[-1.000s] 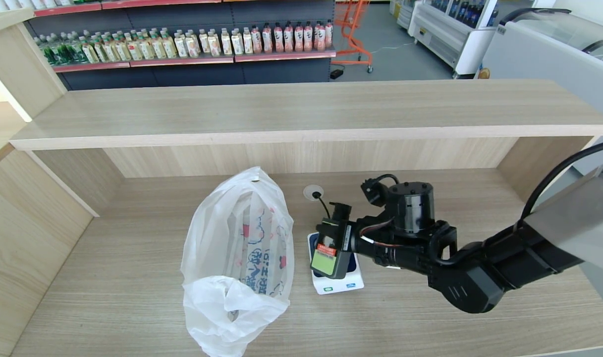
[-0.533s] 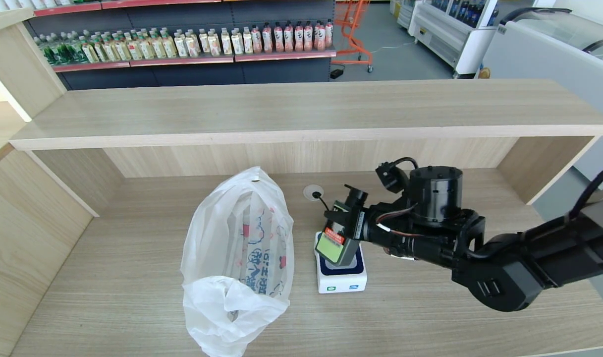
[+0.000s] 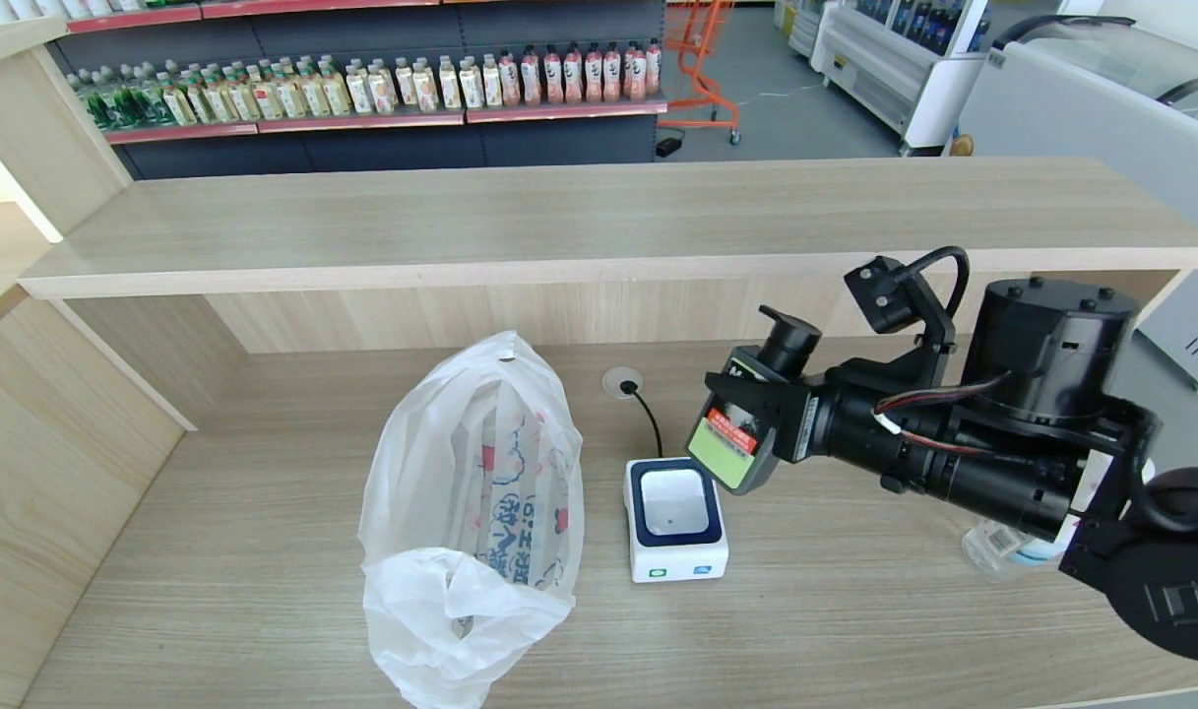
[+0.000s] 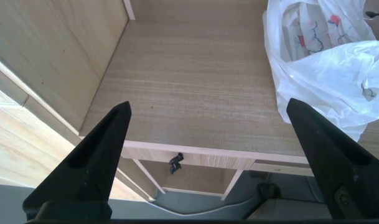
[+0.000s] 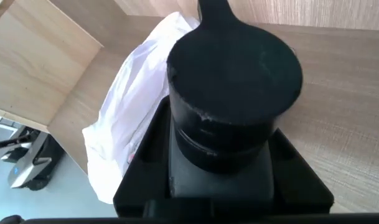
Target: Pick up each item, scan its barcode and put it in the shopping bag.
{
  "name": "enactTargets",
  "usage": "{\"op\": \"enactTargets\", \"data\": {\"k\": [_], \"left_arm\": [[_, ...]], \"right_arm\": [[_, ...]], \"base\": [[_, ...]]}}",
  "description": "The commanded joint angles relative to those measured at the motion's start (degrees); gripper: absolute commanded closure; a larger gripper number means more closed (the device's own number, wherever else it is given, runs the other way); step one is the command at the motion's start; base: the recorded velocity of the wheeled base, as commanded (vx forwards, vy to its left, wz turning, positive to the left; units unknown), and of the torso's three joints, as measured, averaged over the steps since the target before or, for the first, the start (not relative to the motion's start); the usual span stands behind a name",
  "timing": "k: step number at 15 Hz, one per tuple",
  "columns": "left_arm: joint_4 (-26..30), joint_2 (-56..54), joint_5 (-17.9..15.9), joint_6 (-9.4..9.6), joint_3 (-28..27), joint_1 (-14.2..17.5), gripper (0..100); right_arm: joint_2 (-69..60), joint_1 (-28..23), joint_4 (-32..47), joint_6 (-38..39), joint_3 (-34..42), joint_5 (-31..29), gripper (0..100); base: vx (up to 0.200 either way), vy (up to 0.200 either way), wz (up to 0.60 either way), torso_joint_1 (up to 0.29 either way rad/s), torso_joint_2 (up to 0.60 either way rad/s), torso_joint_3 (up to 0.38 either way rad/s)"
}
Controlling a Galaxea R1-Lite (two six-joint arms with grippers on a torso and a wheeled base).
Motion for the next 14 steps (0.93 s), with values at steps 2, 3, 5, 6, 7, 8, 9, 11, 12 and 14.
{"op": "enactTargets", "data": {"k": [2,3,5,6,7,8,9,11,12,14], "left_arm": [[0.0,0.1,0.0,-0.01,0.0,0.0,0],[0.0,0.1,0.0,-0.01,0.0,0.0,0],[0.0,0.1,0.0,-0.01,0.0,0.0,0],[0.0,0.1,0.0,0.08,0.0,0.0,0],[0.0,0.1,-0.1,0.08,0.0,0.0,0],[0.0,0.1,0.0,0.17,0.0,0.0,0],[0.0,0.1,0.0,0.08,0.0,0.0,0],[0.0,0.1,0.0,0.08,0.0,0.0,0],[0.0,0.1,0.0,0.08,0.0,0.0,0],[0.0,0.1,0.0,0.08,0.0,0.0,0]], "right_arm": [[-1.1,-0.2,-0.5,-0.6,1.7,0.0,100],[-1.2,-0.2,-0.5,-0.5,2.0,-0.1,100],[-1.8,-0.4,-0.6,-0.5,3.2,-0.1,100],[-2.2,-0.4,-0.6,-0.5,4.0,0.0,100],[-2.3,-0.4,-0.6,-0.5,4.2,0.0,100],[-2.8,-0.4,-0.6,-0.5,4.3,0.1,100],[-2.8,-0.4,-0.6,-0.4,4.4,0.1,100],[-2.8,-0.2,-0.6,-0.4,4.6,0.2,100],[-2.8,-0.1,-0.6,-0.2,4.6,0.2,100],[-2.6,0.0,-0.6,1.4,4.5,0.3,100]], "base": [[0.000,0.000,0.00,0.000,0.00,0.000],[0.000,0.000,0.00,0.000,0.00,0.000],[0.000,0.000,0.00,0.000,0.00,0.000],[0.000,0.000,0.00,0.000,0.00,0.000],[-0.200,0.000,0.00,0.002,0.00,-0.002],[-0.200,0.000,0.00,0.007,0.00,-0.002],[-0.200,0.000,0.00,0.022,0.01,0.002],[0.000,0.000,0.00,0.000,0.00,0.000],[0.000,0.000,0.00,0.000,0.00,0.000],[0.000,0.000,0.00,0.000,0.00,0.000]]}}
